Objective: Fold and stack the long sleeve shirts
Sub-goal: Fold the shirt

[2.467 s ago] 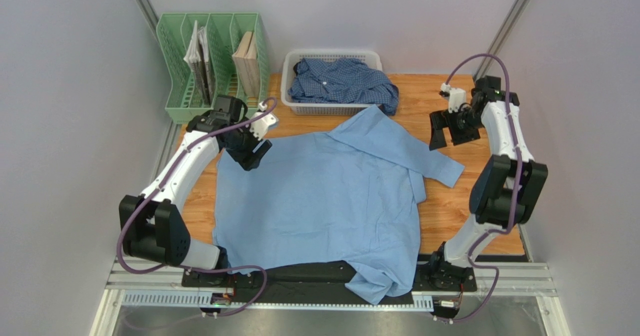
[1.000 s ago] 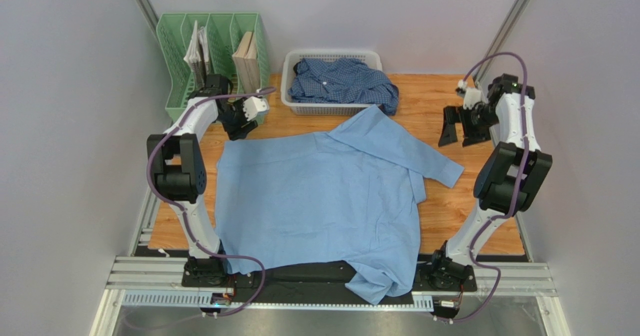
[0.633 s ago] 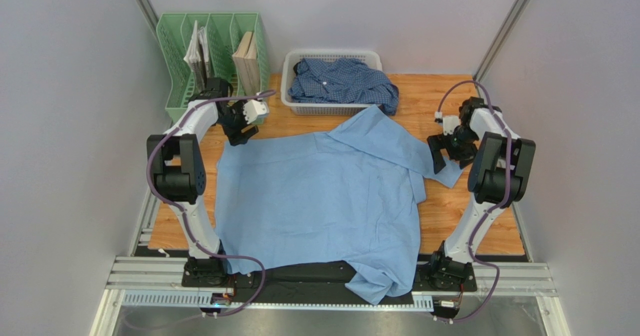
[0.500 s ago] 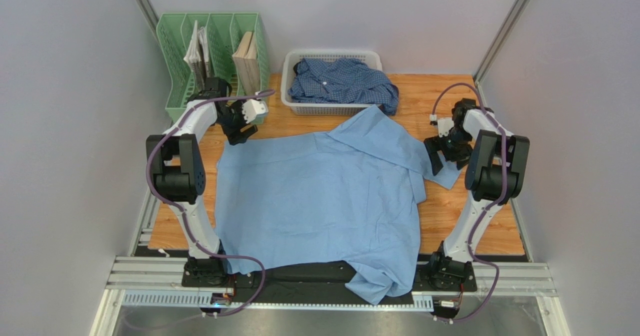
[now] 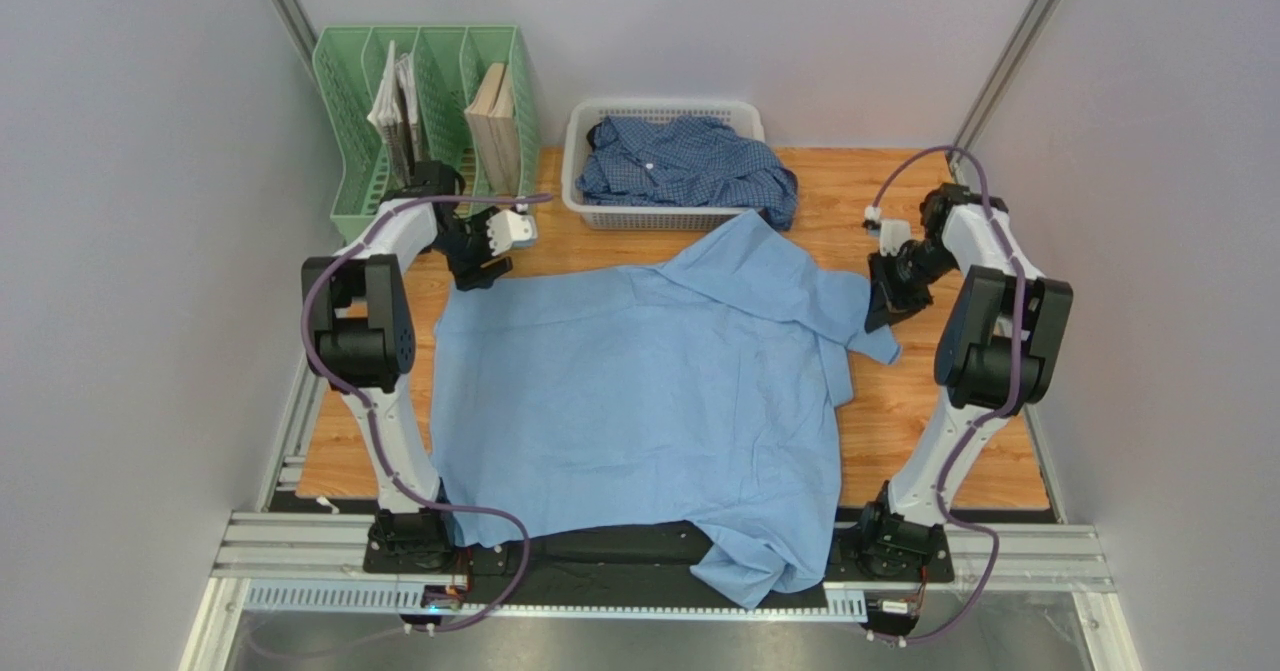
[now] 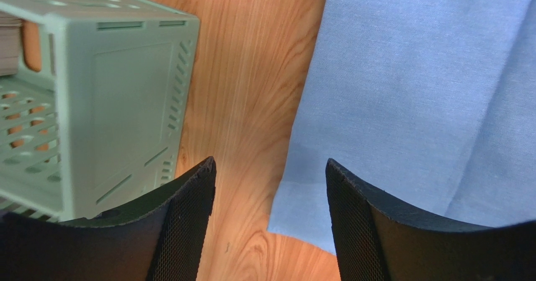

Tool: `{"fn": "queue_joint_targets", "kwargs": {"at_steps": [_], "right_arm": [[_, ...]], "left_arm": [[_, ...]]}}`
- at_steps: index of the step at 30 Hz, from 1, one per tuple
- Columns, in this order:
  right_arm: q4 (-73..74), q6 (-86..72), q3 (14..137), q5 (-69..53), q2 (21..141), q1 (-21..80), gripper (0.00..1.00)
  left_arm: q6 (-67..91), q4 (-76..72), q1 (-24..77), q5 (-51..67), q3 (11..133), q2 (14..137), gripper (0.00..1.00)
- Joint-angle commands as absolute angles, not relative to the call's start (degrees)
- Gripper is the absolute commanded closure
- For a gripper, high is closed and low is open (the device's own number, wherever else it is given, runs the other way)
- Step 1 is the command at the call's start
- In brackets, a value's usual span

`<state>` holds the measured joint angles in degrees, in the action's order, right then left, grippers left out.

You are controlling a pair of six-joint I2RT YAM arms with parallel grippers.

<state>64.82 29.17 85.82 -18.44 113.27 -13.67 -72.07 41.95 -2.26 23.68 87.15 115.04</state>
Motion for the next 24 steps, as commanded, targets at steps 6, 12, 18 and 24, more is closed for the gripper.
{"fn": "queue_joint_targets", "kwargs": {"at_steps": [6, 12, 18, 24], "right_arm": [[81.0, 26.4, 102.5, -45.2, 99.2, -13.9, 1.00], [80.5, 18.7, 107.3, -57.9, 92.8, -13.4, 1.00], [71.2, 7.2, 106.8, -65.0, 85.1, -12.4, 1.00], [60.0, -2.8, 101.7, -68.4, 73.8, -12.0, 1.00]], "left_arm": [[-78.7, 44.2, -2.6, 24.4, 90.2, 119.0, 0.42], [-80.1, 45.8, -2.6, 25.7, 90.3, 119.2, 0.70], [-78.9, 46.3, -2.6, 28.8, 89.6, 114.9, 1.00], [-79.1, 48.1, -2.6, 31.3, 86.6, 107.7, 1.00]]}}
